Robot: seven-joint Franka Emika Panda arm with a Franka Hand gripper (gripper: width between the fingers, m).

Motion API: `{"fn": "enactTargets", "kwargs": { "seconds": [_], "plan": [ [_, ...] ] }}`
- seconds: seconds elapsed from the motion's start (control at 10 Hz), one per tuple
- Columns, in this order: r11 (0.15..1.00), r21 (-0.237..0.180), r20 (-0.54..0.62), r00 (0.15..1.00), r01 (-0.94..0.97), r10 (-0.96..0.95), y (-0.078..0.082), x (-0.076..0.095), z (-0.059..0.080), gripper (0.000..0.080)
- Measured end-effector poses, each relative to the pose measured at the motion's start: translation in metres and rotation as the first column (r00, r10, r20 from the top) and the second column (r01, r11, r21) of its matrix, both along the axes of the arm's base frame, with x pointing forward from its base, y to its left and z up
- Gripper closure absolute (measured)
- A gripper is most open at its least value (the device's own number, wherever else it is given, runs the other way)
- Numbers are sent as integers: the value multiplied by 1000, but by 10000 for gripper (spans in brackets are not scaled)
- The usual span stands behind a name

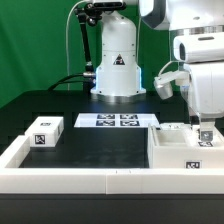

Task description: Assemble cabinet

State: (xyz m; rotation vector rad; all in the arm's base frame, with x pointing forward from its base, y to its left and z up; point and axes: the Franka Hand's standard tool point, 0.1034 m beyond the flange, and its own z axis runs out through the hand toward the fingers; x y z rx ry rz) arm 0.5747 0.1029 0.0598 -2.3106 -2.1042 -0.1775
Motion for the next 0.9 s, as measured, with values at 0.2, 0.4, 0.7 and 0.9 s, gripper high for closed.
{"fn": "enactTargets", "kwargs": {
  "seconds": [0.2,0.4,0.7,0.9],
  "plan": [
    [1000,0,0,1000,0,0,0,0,0,2],
    [1000,-11,21,1000,0,0,-7,-10,16,2],
    [1000,-25,69,998,0,1,-14,-54,35,2],
    [1000,-27,61,998,0,1,-15,-57,33,2]
  ]
}}
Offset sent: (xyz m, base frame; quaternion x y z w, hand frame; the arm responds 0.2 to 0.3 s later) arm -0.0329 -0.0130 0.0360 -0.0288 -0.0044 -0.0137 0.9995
